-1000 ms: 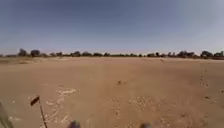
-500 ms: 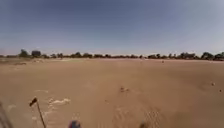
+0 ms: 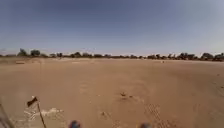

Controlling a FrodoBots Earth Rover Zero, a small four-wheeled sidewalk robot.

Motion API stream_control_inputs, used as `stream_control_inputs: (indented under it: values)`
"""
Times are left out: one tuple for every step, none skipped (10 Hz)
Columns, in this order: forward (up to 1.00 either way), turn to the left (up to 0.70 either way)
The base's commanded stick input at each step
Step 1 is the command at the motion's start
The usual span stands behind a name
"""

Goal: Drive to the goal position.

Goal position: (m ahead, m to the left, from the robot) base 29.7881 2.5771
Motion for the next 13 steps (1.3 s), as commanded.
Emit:
stream_control_inputs:
  values:
    - [0.70,0.00]
    - [0.70,0.00]
    - [0.70,0.00]
    - [0.70,0.00]
    - [0.70,0.00]
    - [0.70,0.00]
    - [0.70,0.00]
    - [0.70,0.00]
    - [0.70,0.00]
    - [0.70,0.00]
    - [0.70,0.00]
    - [0.70,0.00]
    - [0.70,0.00]
